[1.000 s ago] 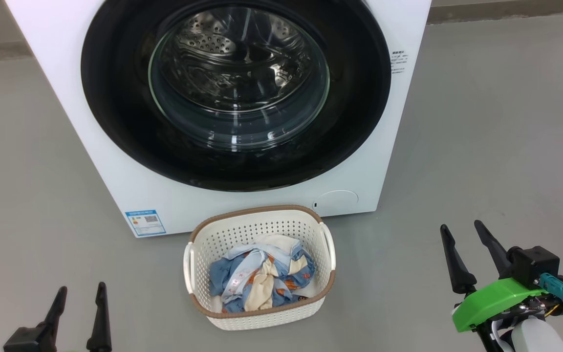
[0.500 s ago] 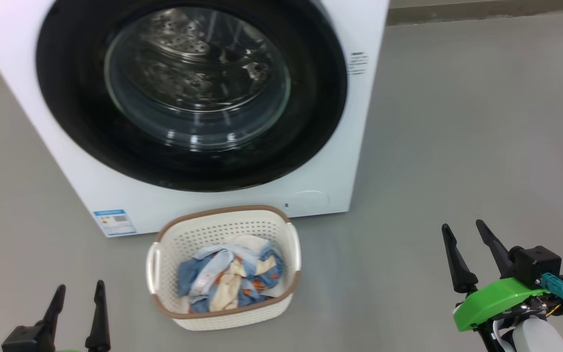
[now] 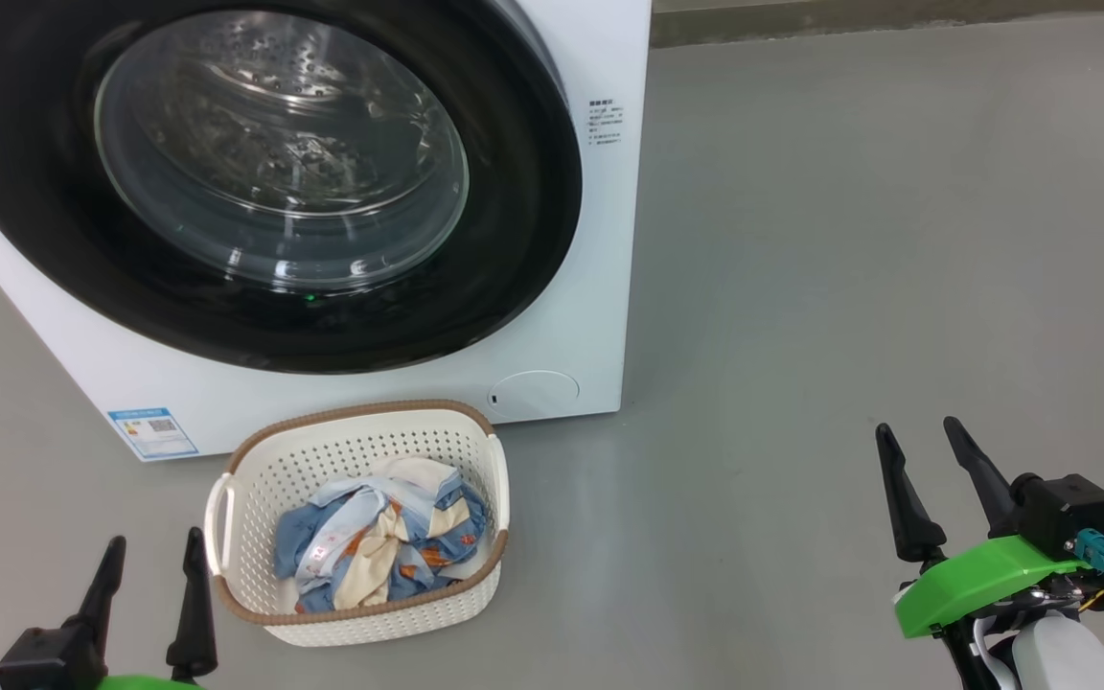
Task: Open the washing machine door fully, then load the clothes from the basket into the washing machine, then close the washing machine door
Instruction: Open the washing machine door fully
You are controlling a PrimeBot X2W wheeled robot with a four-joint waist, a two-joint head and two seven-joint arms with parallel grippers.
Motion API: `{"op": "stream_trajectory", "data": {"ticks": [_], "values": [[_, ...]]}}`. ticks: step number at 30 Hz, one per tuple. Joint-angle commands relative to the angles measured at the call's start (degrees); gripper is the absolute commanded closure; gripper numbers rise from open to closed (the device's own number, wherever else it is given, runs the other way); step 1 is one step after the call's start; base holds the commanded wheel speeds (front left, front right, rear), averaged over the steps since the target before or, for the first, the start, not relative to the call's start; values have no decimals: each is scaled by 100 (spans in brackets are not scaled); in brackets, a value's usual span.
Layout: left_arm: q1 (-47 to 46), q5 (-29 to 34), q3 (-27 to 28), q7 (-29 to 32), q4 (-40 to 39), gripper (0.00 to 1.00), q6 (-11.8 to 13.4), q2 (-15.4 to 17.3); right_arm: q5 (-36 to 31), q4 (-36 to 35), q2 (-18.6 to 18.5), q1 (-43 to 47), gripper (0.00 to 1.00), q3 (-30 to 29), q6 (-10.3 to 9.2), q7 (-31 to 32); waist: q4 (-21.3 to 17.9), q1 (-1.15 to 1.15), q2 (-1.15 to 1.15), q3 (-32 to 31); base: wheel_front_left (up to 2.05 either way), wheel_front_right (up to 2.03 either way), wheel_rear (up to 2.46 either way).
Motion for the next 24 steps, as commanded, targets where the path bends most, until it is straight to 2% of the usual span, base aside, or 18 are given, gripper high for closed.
{"op": "stream_trajectory", "data": {"ticks": [1,20,24], "values": [[-151,-29,169,-70,-167,0,-17,138,51,-167,9,-153,0,137,9,-70,3,0,0,1,17,17,-35],[-4,81,130,-70,-549,0,-17,1,286,-111,-43,-562,0,106,9,-70,79,0,0,198,1,1,-1],[15,92,76,-70,-596,0,-17,-39,523,-120,-35,-755,0,57,9,-70,121,0,0,275,0,0,0]]}}
